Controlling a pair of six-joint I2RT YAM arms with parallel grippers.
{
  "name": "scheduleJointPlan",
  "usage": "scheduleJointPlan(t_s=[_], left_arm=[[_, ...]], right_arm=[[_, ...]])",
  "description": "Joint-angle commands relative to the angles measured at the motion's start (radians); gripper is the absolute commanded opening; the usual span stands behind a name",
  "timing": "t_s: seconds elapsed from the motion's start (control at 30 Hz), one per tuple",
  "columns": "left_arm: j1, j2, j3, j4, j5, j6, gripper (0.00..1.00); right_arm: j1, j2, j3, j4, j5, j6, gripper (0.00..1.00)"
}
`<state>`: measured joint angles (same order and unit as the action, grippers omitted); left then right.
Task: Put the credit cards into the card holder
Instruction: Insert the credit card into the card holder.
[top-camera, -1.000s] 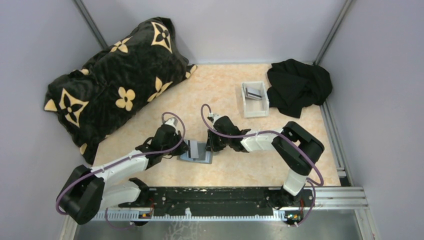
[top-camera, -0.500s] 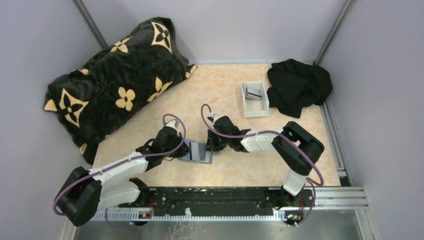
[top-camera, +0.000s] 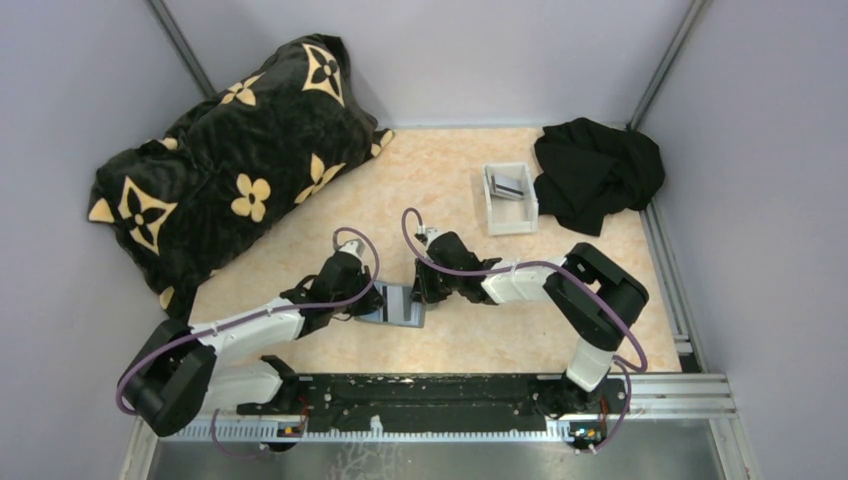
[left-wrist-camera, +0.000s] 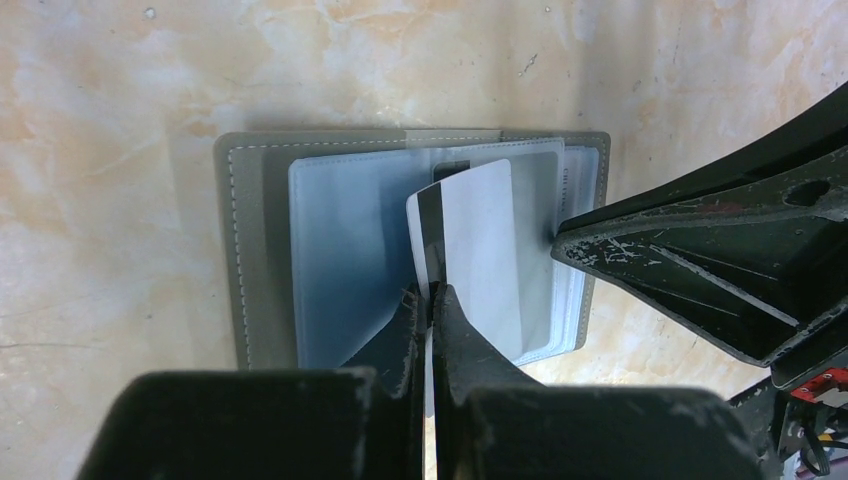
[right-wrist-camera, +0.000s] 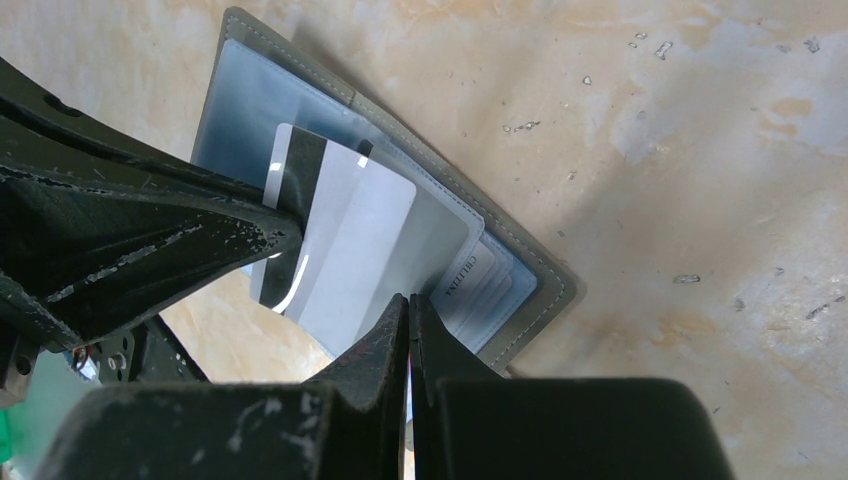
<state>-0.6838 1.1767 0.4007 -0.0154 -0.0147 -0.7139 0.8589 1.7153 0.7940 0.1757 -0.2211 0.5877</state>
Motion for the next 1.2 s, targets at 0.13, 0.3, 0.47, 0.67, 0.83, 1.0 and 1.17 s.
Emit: scheduleJointPlan(t_s=[0.13, 0.3, 0.47, 0.67, 0.83, 1.0, 1.17], left_arm=[[-0.024, 0.07, -0.004, -0.094, 0.053, 0.043, 0.0], [-0.04, 0.112, 0.015, -0.066, 0.07, 0.042, 0.0], [-0.062, 0.135, 0.035, -0.05, 0.077, 0.03, 0.0], [-0.079, 0.129, 0.048, -0.06, 0.065, 0.007, 0.0], [-0.082, 0.103, 0.064, -0.093, 0.026, -0.007, 0.2], [-0.082, 0.071, 0.076, -0.112, -0.012, -0.015, 0.44], [-0.082, 0.051, 0.102, -0.132, -0.043, -0.016, 0.57]], right_arm=[[-0.01, 0.028, -0.014, -0.079, 0.073, -0.026, 0.0], [-0.01, 0.023, -0.015, -0.083, 0.073, -0.028, 0.0], [-0.009, 0.022, -0.015, -0.084, 0.071, -0.029, 0.0], [-0.009, 0.006, -0.01, -0.094, 0.077, -0.04, 0.01], [-0.006, -0.028, -0.003, -0.115, 0.101, -0.059, 0.12], [-0.005, -0.055, 0.013, -0.14, 0.124, -0.073, 0.21], [-0.002, -0.092, 0.02, -0.158, 0.135, -0.082, 0.25]])
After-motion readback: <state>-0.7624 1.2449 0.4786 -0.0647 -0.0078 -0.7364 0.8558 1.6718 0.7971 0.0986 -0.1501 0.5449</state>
